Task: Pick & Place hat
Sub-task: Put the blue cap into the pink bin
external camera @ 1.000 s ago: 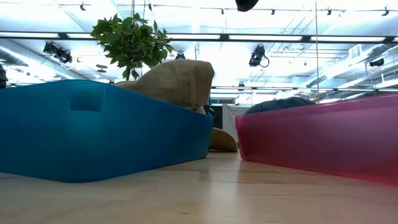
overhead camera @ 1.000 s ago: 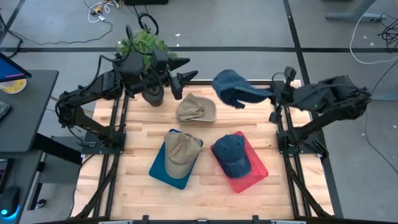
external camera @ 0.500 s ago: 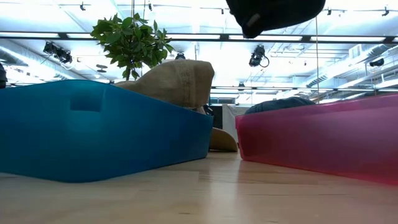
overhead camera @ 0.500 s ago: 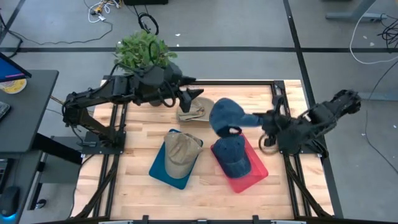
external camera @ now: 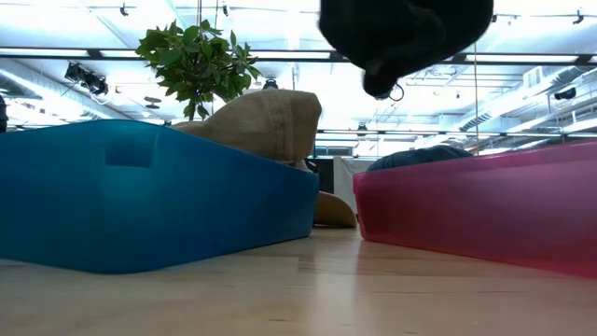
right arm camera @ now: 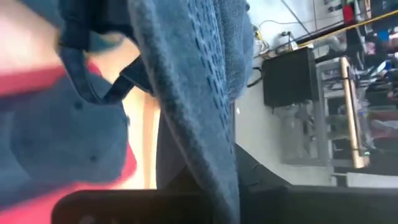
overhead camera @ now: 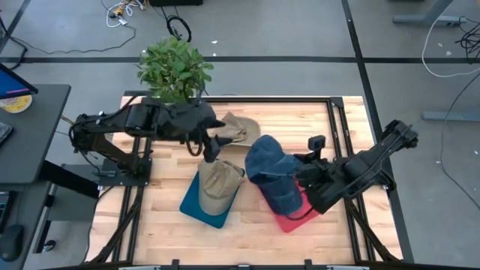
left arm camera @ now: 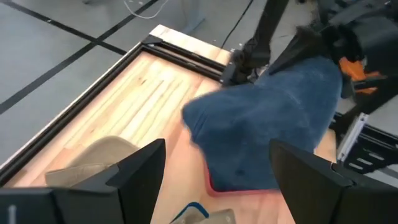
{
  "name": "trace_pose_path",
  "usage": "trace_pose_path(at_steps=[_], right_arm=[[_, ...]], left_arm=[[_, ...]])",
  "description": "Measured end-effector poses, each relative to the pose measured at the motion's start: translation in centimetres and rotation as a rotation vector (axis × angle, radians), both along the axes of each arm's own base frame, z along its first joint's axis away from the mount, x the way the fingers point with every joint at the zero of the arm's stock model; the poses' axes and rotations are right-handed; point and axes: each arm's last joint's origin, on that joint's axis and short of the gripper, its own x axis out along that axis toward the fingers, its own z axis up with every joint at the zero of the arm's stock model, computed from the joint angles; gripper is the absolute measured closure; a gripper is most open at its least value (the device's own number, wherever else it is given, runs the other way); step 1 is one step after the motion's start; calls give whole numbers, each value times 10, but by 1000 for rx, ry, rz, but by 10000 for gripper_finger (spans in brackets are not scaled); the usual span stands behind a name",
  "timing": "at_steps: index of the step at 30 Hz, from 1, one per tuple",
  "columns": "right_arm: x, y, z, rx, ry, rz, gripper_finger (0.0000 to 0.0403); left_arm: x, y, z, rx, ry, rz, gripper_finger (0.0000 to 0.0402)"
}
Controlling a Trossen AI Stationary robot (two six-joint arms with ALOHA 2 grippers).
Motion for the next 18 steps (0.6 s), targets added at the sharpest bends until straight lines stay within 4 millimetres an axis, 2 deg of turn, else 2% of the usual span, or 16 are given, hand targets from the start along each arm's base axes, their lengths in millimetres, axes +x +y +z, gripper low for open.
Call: trace_pose_path(at_steps=[6, 13, 18], right_arm=[[18, 12, -5, 41, 0, -38, 395], [22, 10, -10, 90, -40, -129, 394], [23, 8, -10, 88, -37, -133, 394]], left_arm=[[-1, -10, 0, 3, 5, -37, 111], [-2, -16, 0, 3, 5, -57, 111], [-2, -19, 0, 2, 5, -66, 111]])
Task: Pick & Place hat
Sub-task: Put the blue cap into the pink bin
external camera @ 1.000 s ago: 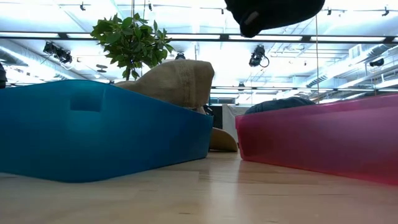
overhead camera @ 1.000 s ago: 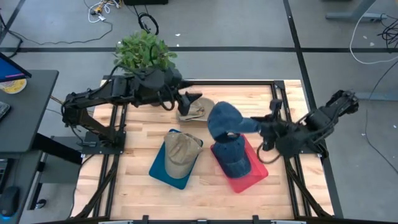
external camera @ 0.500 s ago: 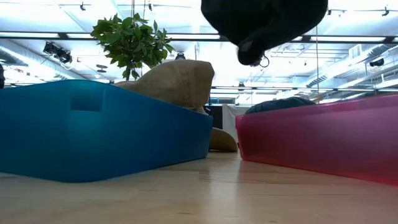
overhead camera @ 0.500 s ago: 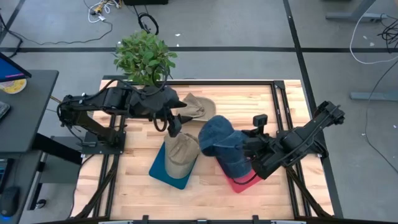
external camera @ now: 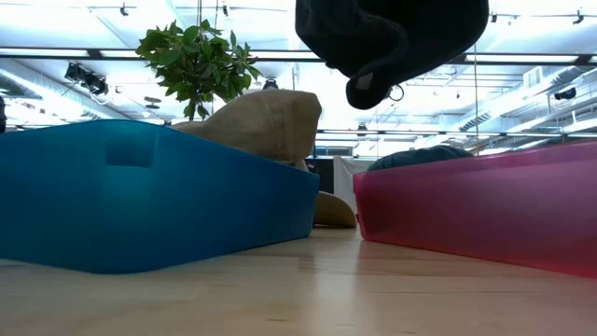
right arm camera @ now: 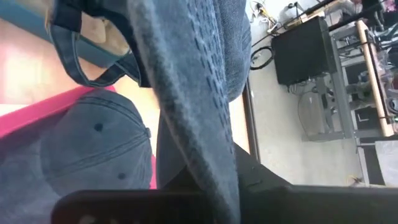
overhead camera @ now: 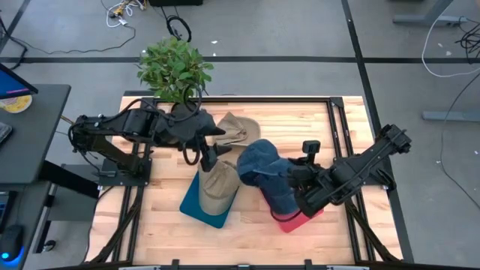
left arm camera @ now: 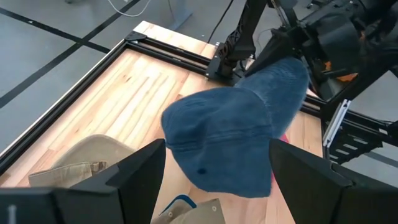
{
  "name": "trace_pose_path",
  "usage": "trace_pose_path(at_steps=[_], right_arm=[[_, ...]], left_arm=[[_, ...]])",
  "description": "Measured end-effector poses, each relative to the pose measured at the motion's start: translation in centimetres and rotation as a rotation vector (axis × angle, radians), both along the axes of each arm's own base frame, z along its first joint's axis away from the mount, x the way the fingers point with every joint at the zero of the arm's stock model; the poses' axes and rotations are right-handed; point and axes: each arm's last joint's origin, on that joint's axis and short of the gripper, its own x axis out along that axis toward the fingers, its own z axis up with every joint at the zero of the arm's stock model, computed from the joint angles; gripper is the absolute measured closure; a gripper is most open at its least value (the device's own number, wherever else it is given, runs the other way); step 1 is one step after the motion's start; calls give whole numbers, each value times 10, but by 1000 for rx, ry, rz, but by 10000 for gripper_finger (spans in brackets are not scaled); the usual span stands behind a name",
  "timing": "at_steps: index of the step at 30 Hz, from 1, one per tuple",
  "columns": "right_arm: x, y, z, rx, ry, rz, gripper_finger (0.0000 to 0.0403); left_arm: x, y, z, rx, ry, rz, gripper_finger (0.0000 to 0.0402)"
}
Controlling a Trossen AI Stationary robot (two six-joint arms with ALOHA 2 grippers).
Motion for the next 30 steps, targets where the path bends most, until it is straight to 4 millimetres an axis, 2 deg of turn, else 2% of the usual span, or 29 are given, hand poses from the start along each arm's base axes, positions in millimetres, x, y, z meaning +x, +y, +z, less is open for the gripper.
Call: trace_pose_path(at_steps=[12, 16, 22, 30], right_arm=[[4, -7, 0, -92, 73, 64, 394], [1, -10, -15, -123, 108, 49, 394], [-21, -19, -48, -131, 133, -26, 394], [-65, 0, -49, -6, 89, 64, 394]], left_arm=[[0, -2, 0, -89, -26, 45, 111], [4, -2, 2, -104, -57, 49, 111], [6, -3, 5, -134, -99, 59, 111], [6, -2, 5, -128, -105, 83, 111]])
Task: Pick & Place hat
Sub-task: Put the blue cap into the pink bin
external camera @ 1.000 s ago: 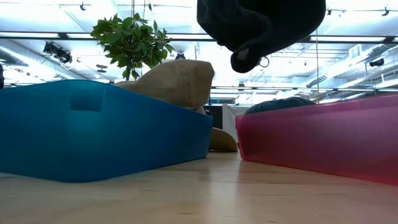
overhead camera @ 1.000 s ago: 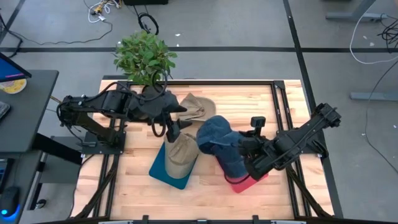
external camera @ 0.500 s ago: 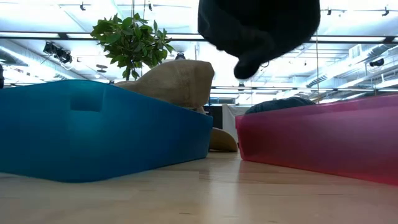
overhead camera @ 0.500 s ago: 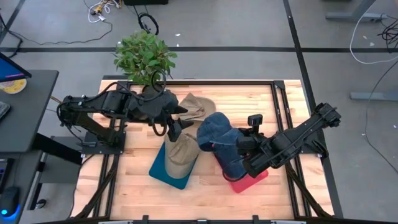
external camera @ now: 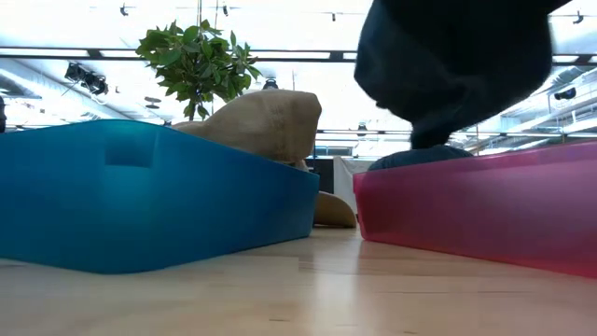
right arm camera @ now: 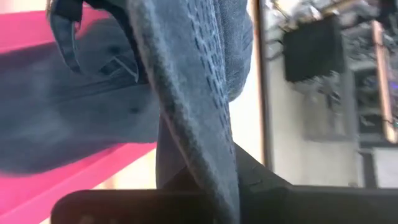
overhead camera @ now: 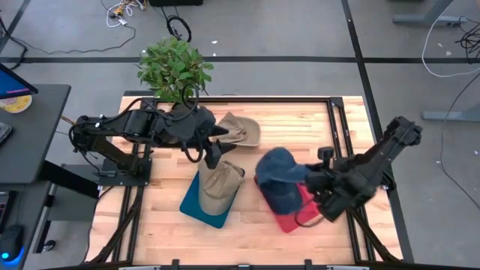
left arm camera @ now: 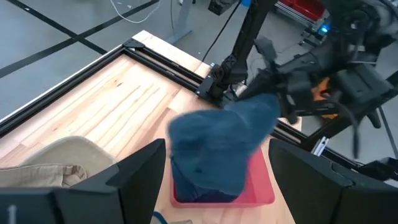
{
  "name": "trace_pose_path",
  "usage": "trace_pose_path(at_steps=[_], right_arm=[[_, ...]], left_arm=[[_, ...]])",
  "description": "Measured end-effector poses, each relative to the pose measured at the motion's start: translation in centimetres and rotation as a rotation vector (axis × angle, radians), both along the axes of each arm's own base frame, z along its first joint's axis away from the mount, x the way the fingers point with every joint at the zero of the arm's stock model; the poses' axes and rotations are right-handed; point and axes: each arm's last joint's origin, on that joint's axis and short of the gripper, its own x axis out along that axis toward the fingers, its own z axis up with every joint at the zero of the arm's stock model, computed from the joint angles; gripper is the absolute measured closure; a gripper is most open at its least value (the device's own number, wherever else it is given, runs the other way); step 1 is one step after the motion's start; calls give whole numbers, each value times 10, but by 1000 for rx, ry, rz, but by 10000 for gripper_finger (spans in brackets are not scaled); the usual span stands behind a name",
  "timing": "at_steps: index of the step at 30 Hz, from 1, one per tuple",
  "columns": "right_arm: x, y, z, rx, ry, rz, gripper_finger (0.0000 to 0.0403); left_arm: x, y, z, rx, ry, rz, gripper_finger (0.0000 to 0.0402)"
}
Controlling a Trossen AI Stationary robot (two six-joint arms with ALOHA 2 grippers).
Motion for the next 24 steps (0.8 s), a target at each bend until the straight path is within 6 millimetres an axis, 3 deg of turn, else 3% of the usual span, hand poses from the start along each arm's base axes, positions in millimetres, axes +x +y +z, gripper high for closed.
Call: trace_pose_path(at_steps=[6, 11, 19, 24], right_arm=[[-21, 17, -9, 87, 55, 49, 394], [-31, 16, -38, 41, 112, 18, 395], [-38, 5, -75, 9, 110, -113, 393], [-32, 10, -84, 54, 86, -84, 392]], left_arm=[[0, 1, 0, -2, -6, 33, 111], [0, 2, 1, 30, -13, 62, 111], [1, 2, 3, 33, -32, 75, 111], [1, 2, 3, 31, -34, 76, 111]])
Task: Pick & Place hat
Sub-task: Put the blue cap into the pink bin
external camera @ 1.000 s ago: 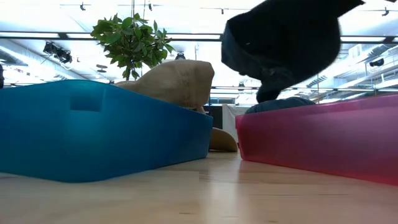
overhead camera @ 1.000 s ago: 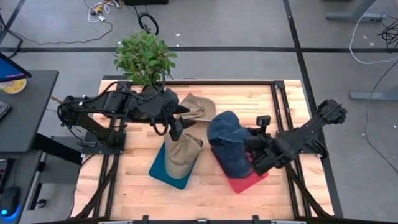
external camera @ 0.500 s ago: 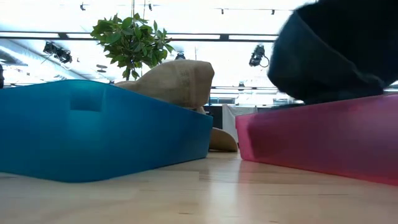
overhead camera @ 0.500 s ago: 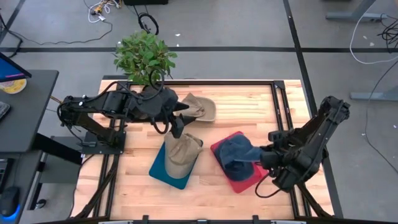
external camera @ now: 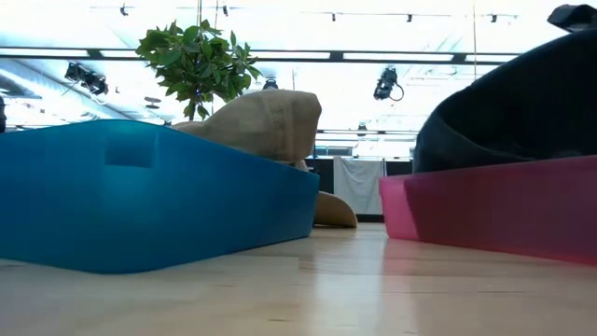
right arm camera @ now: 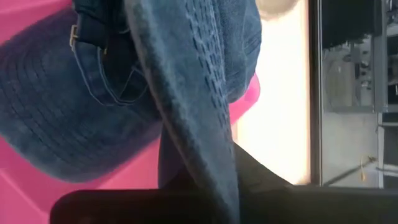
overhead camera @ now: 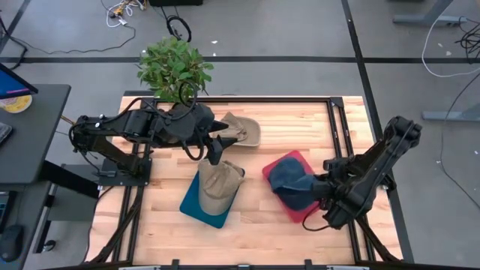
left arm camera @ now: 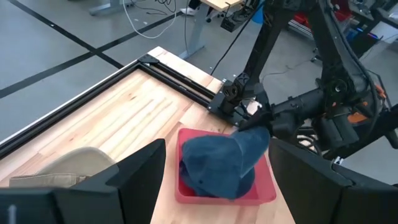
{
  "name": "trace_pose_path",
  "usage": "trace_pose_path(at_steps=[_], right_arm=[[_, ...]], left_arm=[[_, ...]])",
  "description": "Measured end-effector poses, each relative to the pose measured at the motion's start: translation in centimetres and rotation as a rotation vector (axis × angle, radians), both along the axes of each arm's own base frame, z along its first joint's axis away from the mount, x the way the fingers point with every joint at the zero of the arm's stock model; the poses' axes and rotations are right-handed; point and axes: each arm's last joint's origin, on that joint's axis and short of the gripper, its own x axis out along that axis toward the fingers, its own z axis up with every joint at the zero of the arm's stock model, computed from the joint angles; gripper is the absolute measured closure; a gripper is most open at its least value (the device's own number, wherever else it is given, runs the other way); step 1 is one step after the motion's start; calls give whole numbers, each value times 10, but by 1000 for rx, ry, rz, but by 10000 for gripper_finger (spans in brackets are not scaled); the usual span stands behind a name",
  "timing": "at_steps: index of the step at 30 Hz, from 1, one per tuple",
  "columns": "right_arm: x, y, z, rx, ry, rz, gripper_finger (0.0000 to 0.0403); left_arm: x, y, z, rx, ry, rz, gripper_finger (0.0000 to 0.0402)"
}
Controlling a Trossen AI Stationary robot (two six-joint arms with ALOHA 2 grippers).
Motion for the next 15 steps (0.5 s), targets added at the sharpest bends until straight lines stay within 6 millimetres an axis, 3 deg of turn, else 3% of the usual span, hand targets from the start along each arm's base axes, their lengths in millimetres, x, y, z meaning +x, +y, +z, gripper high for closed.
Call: trace_pose_path(at_steps=[5, 15], right_arm=[[16, 6, -11, -11, -2, 47, 391], [35, 7, -31, -181, 169, 222, 390]], left_arm=[[0, 0, 1, -11, -10, 4, 111], [0, 0, 1, -11, -10, 4, 111]])
